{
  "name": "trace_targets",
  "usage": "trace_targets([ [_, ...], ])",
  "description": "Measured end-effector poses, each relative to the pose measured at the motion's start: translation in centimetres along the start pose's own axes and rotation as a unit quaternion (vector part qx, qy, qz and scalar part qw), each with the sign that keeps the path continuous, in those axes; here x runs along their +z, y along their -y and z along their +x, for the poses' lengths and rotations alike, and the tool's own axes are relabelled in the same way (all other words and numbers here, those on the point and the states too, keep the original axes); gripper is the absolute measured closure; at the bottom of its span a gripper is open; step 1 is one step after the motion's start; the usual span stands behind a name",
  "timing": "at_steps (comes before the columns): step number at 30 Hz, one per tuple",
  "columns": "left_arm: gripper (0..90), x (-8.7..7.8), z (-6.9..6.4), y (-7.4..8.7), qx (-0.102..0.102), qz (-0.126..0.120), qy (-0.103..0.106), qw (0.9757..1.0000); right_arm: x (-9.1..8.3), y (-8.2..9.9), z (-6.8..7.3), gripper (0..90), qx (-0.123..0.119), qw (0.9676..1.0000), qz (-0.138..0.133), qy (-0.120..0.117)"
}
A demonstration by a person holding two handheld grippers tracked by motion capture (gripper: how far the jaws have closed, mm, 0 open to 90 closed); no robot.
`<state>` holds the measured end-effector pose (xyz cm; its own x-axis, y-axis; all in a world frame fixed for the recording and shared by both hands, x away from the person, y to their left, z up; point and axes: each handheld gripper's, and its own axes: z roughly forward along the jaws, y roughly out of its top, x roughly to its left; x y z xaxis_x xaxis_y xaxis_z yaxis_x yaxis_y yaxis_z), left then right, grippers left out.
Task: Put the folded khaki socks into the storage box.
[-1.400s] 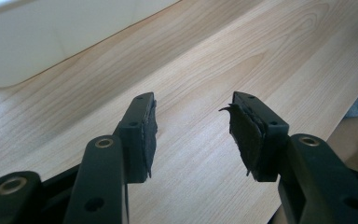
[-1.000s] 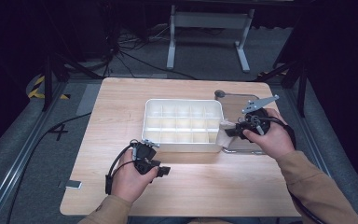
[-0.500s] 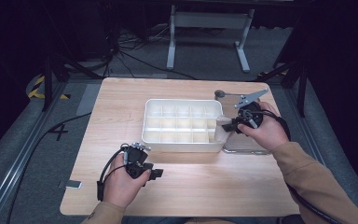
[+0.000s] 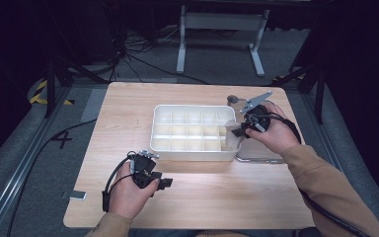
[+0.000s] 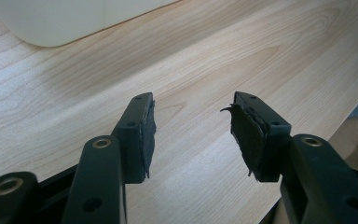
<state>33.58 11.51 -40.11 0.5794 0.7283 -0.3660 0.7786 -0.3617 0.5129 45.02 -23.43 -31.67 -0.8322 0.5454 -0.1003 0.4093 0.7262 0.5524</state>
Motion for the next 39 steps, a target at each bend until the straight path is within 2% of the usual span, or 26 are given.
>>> trace_targets([
  [4,50.0,0.0,0.0,0.0,-0.002,0.0,-0.002,1.0,0.7,-0.2,0.0,74.3,-0.014,0.9998,0.007,0.012],
  [14,49.9,0.2,-0.1,-0.2,0.0,0.003,-0.001,1.0,2.5,0.2,0.2,74.0,-0.031,0.999,0.025,0.019],
  [19,50.0,0.3,0.0,-0.2,0.002,0.005,0.001,1.0,3.5,0.5,0.3,73.7,-0.035,0.9986,0.036,0.019],
  [27,49.9,0.4,-0.1,-0.3,0.0,0.006,0.002,1.0,4.2,0.6,0.3,73.6,-0.035,0.9981,0.049,0.014],
  [39,49.8,0.4,-0.1,-0.3,0.001,0.008,0.001,1.0,6.1,0.8,1.2,74.0,-0.06,0.9928,0.104,0.002],
])
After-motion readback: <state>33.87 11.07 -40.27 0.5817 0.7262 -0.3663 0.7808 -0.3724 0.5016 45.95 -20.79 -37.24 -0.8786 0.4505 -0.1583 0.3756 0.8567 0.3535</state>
